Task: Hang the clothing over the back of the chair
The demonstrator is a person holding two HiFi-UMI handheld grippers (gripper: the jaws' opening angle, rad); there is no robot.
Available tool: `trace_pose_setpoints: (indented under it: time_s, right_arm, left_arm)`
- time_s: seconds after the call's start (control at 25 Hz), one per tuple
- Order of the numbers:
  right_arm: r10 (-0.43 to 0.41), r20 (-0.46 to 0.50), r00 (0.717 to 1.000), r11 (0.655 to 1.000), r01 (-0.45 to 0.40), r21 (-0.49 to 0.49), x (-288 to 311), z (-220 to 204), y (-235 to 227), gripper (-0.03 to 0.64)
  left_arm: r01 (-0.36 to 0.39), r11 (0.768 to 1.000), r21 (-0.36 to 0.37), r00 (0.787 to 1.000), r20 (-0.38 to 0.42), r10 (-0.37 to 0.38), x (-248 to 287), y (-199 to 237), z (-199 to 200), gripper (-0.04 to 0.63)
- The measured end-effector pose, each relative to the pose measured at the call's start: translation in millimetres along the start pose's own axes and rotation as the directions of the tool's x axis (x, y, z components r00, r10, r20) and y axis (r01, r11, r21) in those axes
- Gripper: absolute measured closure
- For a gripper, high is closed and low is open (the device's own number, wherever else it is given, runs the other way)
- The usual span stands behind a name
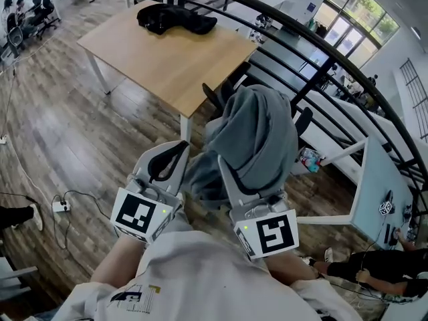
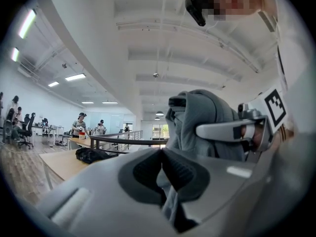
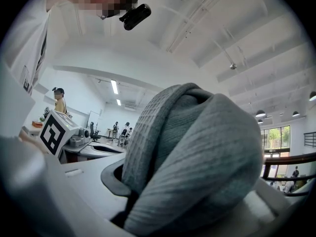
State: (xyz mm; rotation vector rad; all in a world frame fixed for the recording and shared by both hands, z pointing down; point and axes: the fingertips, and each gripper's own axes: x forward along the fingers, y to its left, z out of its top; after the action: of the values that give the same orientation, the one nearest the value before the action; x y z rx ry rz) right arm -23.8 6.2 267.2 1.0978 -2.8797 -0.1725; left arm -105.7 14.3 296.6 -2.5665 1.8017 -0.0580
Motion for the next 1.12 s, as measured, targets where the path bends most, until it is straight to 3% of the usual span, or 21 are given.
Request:
trace_pose_setpoints:
  time_s: [0.64, 0.88, 1.12]
  right_arm:
    - [-0.192, 0.006, 0.981, 0.981, 0.192, 0.006, 122.2, 16.8, -68.3, 0.445]
    - [-0.227, -0.014, 0.974, 0.974, 0.227, 0.004, 138.2, 13.3, -83.5, 0.443]
    - [-0.210, -0.040, 0.977, 0.978, 0.210, -0.007, 145.0, 3.6, -98.1, 0.442]
  left_arm:
    - [0.204, 0.979, 0.026, 0.979, -0.003, -0.204, 114.3, 88.5, 16.1, 0.595]
    - [0.235, 0.972, 0.016, 0.972, -0.002, -0.235, 137.7, 101.8, 13.5, 0.595]
    - [0.215, 0.977, -0.006, 0.976, -0.028, -0.215, 152.5, 98.8, 10.7, 0.595]
